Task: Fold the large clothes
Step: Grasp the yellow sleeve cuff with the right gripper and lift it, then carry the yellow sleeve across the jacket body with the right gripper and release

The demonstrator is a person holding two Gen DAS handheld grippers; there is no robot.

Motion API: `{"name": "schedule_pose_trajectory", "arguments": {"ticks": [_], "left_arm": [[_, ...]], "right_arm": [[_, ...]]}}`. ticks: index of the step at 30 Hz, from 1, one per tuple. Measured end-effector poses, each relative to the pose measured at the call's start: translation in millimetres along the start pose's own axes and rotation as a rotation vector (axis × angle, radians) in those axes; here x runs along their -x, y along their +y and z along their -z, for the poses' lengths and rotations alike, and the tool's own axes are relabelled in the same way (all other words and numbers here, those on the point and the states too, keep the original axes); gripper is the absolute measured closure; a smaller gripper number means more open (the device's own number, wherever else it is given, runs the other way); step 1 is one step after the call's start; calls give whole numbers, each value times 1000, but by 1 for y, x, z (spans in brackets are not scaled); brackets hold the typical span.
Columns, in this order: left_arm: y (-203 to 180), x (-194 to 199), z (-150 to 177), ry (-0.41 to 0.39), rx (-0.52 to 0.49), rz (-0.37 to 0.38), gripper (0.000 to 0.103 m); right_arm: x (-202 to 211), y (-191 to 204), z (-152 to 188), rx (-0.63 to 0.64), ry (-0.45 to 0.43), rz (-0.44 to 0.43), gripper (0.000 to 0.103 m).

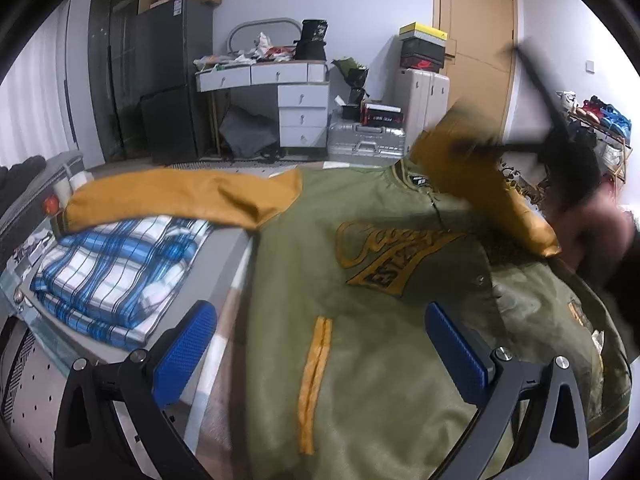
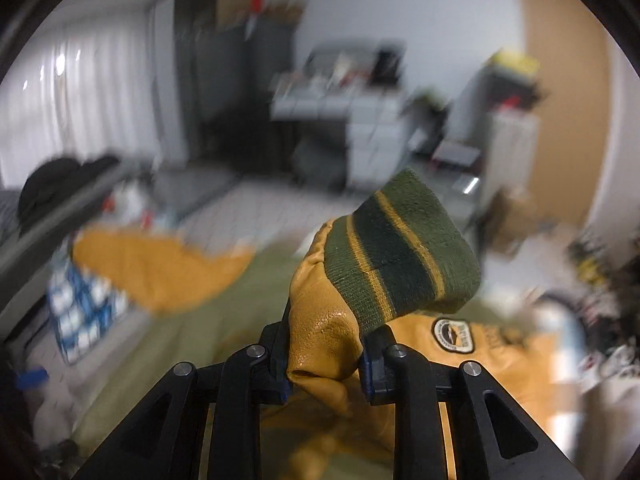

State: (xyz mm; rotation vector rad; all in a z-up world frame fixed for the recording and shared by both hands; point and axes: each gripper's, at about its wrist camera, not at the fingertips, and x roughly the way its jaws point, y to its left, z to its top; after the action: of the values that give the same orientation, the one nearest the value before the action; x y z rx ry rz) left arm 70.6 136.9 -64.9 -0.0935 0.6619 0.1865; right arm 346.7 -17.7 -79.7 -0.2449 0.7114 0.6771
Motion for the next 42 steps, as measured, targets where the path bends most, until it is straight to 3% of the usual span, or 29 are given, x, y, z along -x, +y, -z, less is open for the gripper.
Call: {"name": "schedule_pose_trajectory", "arguments": {"ticks": [2, 4, 7, 9, 11, 14, 15, 19, 23, 25, 26, 29, 30, 33, 36, 38, 40, 42], "left_arm": [[2, -1, 2, 10, 1, -4, 1], [5, -5, 3, 21, 3, -8, 1], [7, -9, 3, 26, 5, -10, 1], [6, -14, 2, 35, 8, -4, 1], [6, -13, 4, 39, 4, 4, 1], [-2, -16, 2, 37, -2, 16, 1], [-4, -17, 1, 36, -7, 20, 1], [-8, -20, 1, 49, -38, 31, 1], [-11, -16, 1, 46, -54, 17, 1], [-15, -13, 2, 44, -62, 5, 1], [-16, -12, 2, 47, -66, -3, 1], [-16, -8, 4, 49, -69, -23, 1], [-16, -7, 5, 50, -68, -30, 1], [-13, -6, 8, 59, -69, -46, 1], [-14, -7, 9, 69, -73, -48, 1], [-13, -7, 9, 67, -75, -49, 1], [-13, -7, 8, 62, -71, -36, 1], [-16, -8, 5, 62, -68, -17, 1]], "right_arm": [[-50, 29, 30, 47, 124, -22, 79], [-72, 36, 60, 91, 194, -22, 72], [-68, 59, 71, 169, 180, 10, 63], [-49, 54, 69, 139, 183, -84, 54], [-19, 42, 63, 95, 124, -130, 52], [14, 4, 56, -31, 48, -149, 26], [20, -9, 59, -79, 37, -162, 25], [18, -27, 65, -147, 62, -135, 25], [7, -35, 52, -254, 74, -188, 25], [-11, -21, 38, -237, 104, -208, 28], [-21, -10, 33, -214, 128, -212, 32], [-78, 26, 32, -172, 289, -193, 72], [-89, 32, 35, -171, 319, -201, 75], [-112, 52, 44, -102, 359, -161, 71], [-97, 40, 44, -151, 341, -219, 71], [-66, 16, 48, -229, 278, -269, 72], [-29, -9, 57, -262, 199, -250, 68], [6, -38, 73, -284, 150, -174, 65]]}}
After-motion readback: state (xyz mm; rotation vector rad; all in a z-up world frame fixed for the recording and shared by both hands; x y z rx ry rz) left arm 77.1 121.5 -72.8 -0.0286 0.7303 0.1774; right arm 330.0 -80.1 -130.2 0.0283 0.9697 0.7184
